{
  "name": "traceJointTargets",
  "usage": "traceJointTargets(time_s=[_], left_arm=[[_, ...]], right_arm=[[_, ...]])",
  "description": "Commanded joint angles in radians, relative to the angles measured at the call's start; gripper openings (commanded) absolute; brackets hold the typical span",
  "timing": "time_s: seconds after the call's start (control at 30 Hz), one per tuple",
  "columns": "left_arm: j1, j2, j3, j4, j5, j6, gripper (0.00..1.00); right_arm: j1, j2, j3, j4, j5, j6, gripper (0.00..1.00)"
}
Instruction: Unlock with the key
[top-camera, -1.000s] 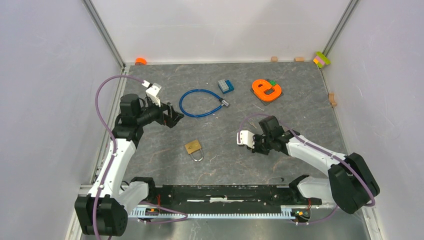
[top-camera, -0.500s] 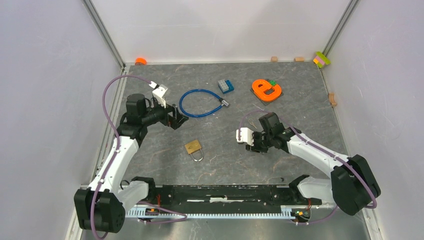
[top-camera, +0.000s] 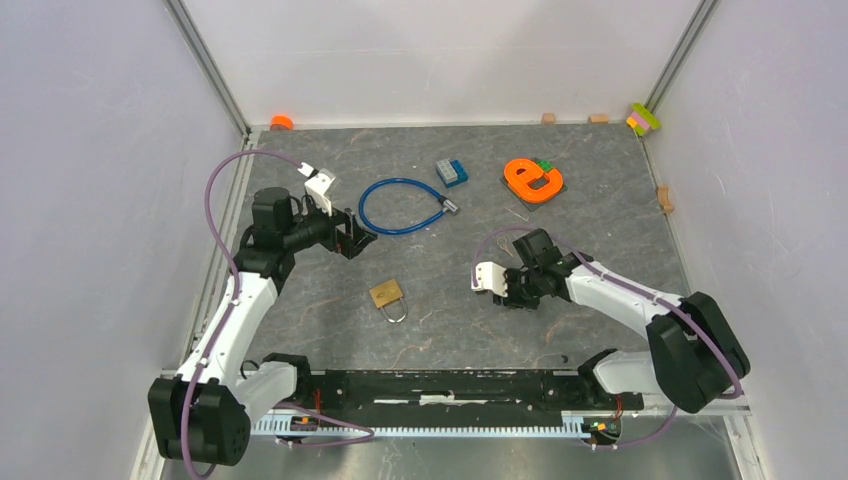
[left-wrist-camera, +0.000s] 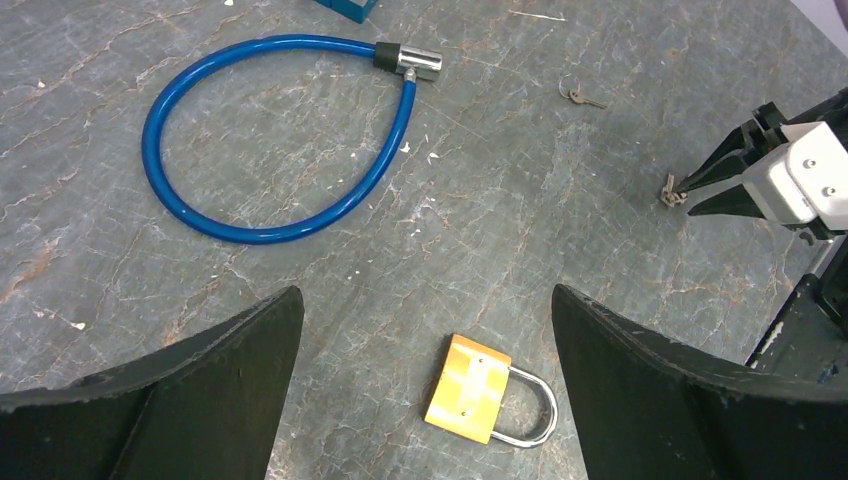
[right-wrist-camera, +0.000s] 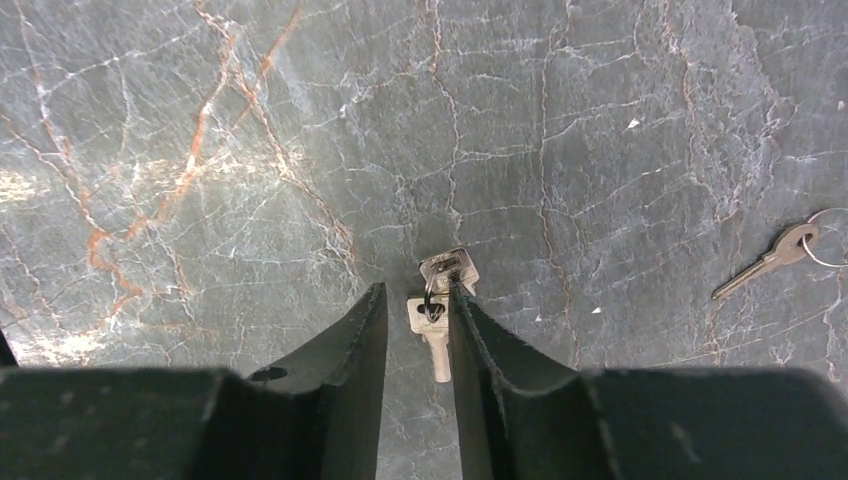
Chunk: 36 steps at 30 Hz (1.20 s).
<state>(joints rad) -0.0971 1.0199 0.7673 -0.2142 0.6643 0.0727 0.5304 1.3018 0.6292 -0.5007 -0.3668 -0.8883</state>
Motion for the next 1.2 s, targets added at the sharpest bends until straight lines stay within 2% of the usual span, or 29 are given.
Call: traceJointTargets(time_s=[0.0,0.27,0.53,0.73,0.93,1.17], left_arm=[[-0.003,-0.020,0.006,0.030,0.016,0.021,1.00],[-0.004,-0.009,-0.001,0.046,0.015,0.019,1.00],[-0.027,0.005,0.009,0.051,-0.017,0.013,1.00],[-0.105,0.060,0.055,0.053,-0.003,0.023,1.00],[-0.274,0.130,0.109,0.082,-0.012,0.118,1.00],[-0.342,0.197,0.122,0.209,0.276,0.213,1.00]], right_arm=[[0.005,0.022,0.029,0.038,0.014,-0.016,0.31],[0.005,0.038,0.023,0.069,0.034,-0.005,0.21],[0.004,0.001,0.049,0.066,-0.001,0.011,0.00],[0.005,-0.073,0.124,0.036,-0.166,0.020,0.00],[0.005,-0.103,0.243,0.008,-0.451,0.017,0.00],[0.005,-0.050,0.361,-0.063,-0.694,-0.036,0.00]])
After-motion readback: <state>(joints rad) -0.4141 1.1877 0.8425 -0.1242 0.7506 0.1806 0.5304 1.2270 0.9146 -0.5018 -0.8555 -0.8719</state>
